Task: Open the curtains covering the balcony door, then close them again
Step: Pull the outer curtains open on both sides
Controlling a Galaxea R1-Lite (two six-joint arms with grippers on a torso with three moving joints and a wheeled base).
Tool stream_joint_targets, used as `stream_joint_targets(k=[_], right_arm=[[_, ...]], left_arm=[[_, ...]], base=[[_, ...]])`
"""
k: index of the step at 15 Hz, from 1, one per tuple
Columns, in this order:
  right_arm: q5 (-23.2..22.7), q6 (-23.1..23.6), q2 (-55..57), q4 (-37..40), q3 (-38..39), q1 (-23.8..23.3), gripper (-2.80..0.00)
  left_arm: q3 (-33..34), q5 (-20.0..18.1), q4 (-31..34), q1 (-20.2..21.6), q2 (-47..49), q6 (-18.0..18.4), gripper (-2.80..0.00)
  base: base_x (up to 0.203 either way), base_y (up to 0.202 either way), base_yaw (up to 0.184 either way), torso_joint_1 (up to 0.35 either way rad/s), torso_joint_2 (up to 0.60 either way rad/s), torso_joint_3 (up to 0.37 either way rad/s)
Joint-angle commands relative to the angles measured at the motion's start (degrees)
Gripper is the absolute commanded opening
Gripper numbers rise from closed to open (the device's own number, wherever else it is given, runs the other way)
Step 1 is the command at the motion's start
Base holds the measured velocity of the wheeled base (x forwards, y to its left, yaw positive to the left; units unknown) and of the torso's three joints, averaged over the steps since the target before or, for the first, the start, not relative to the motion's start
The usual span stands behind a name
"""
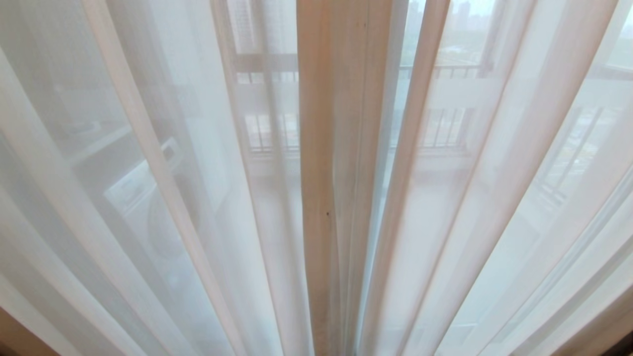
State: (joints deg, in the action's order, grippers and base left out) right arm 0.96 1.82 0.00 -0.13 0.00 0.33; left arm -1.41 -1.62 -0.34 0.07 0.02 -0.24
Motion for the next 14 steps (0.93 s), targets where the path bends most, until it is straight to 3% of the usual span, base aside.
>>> stream_joint_targets(k=[1, 7, 14], right_arm=[[0.0, 0.03, 0.01, 0.02, 0.0, 0.02, -2.8], [0.0, 0.03, 0.09, -0.04, 0.0, 0.02, -2.8], [0.0, 0.03, 0.01, -0.04, 0.0, 0.02, -2.8]], left_arm=[[-2.62, -2.32, 0.23, 0.01, -0.02, -0.62, -2.8], [-13.32, -15.28, 1.12, -0.07, 10.13, -2.54, -2.8], [-29.0, -37.14, 0.87, -3.98, 27.98, -5.96, -2.8]], base=[[0.0, 0.0, 0.0, 0.0, 0.0, 0.0], [0.0, 0.0, 0.0, 0.0, 0.0, 0.0], [0.0, 0.0, 0.0, 0.0, 0.0, 0.0]])
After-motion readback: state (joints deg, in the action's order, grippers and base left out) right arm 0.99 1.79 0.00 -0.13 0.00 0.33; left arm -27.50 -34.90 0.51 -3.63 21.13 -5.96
